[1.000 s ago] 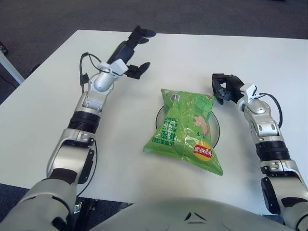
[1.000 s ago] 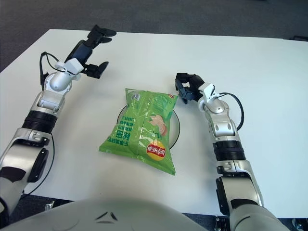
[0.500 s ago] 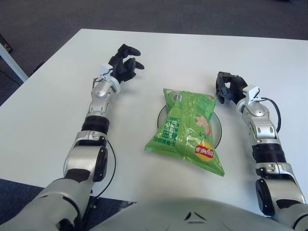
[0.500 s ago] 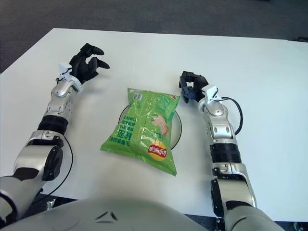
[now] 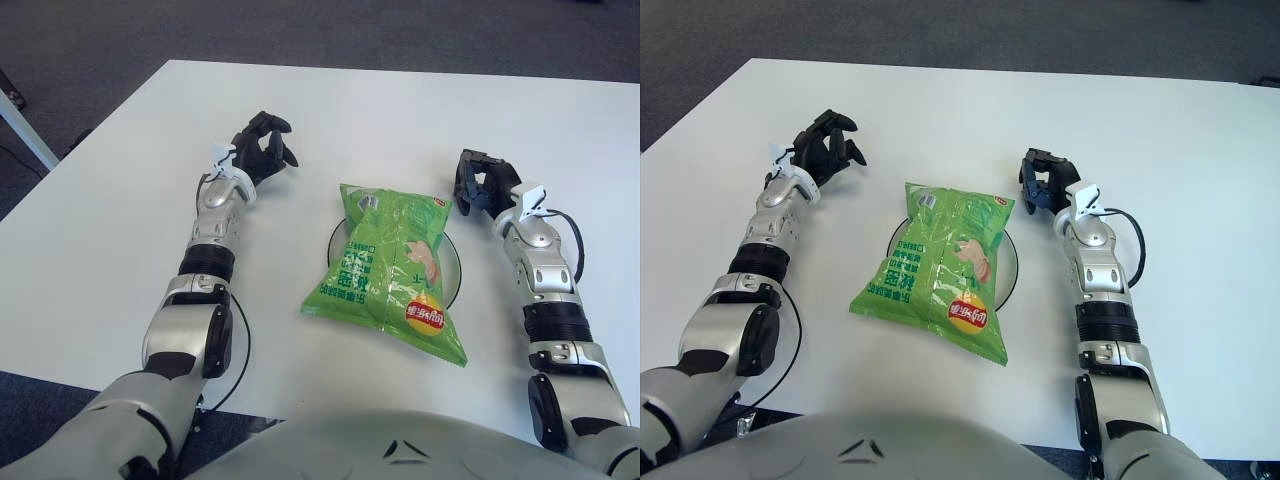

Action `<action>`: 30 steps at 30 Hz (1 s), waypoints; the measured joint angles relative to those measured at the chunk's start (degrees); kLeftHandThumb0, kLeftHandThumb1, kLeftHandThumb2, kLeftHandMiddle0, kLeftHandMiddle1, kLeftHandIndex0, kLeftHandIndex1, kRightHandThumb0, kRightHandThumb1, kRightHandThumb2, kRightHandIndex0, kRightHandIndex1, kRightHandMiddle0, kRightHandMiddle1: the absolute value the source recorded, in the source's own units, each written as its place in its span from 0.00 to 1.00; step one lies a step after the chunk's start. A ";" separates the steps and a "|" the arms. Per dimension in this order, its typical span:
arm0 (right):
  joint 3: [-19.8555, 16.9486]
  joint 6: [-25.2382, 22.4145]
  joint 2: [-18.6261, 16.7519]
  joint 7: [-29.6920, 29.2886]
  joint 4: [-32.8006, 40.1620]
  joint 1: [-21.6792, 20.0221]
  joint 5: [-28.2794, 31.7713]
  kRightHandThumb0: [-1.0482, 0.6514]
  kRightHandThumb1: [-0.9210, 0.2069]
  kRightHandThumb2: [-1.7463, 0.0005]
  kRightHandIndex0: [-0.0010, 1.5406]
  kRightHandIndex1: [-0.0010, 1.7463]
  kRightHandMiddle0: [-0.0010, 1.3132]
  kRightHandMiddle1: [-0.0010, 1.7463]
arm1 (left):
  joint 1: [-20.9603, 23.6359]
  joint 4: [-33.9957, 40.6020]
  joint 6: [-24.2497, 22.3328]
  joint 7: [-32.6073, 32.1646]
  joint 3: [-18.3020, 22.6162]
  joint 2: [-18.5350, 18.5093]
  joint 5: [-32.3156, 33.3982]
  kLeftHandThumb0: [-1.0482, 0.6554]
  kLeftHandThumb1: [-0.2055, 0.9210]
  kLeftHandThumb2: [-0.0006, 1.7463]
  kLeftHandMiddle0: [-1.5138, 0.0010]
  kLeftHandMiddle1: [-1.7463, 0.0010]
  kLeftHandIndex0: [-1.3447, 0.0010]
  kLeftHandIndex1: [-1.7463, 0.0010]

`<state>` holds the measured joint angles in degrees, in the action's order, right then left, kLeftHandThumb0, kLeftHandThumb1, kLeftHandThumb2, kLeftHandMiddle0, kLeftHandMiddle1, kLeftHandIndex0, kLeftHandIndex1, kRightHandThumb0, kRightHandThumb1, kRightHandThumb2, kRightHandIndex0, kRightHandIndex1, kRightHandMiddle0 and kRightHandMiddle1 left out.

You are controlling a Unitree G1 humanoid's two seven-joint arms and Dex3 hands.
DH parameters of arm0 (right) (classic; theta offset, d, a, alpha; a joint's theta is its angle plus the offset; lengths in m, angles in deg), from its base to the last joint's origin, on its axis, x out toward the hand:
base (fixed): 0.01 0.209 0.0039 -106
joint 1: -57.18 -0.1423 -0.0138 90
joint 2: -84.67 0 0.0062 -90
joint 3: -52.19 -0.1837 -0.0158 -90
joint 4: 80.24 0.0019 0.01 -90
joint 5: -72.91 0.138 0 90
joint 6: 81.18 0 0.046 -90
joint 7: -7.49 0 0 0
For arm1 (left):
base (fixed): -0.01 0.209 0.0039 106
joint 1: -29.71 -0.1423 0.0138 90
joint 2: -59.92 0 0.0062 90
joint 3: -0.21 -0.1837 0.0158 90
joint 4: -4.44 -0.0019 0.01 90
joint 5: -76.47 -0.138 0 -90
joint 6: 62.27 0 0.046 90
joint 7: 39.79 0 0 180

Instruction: Put the snack into the plate.

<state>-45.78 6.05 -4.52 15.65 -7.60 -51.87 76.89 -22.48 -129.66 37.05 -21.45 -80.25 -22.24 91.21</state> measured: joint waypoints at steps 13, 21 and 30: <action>-3.60 6.27 -2.09 -1.32 -4.55 -0.16 3.35 0.34 0.10 0.48 0.85 1.00 0.76 1.00 | -0.19 -0.52 -2.94 -0.71 1.81 0.77 0.61 0.35 0.55 0.68 0.37 0.00 0.60 0.00; -4.12 7.07 -2.14 -1.34 -5.45 -0.43 3.80 0.33 0.09 0.47 0.87 1.00 0.79 1.00 | -2.16 2.27 -2.94 -2.66 1.98 1.22 0.45 0.35 0.54 0.69 0.32 0.00 0.59 0.00; -4.27 7.60 -2.31 -1.47 -5.61 -0.53 3.95 0.33 0.08 0.47 0.89 1.00 0.82 1.00 | -7.27 9.09 -1.29 -7.79 2.20 1.76 -1.65 0.35 0.55 0.69 0.33 0.00 0.60 0.00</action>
<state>-50.05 13.64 -6.82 14.18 -13.21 -52.40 80.84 -29.75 -120.57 35.77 -29.23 -78.05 -20.48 89.56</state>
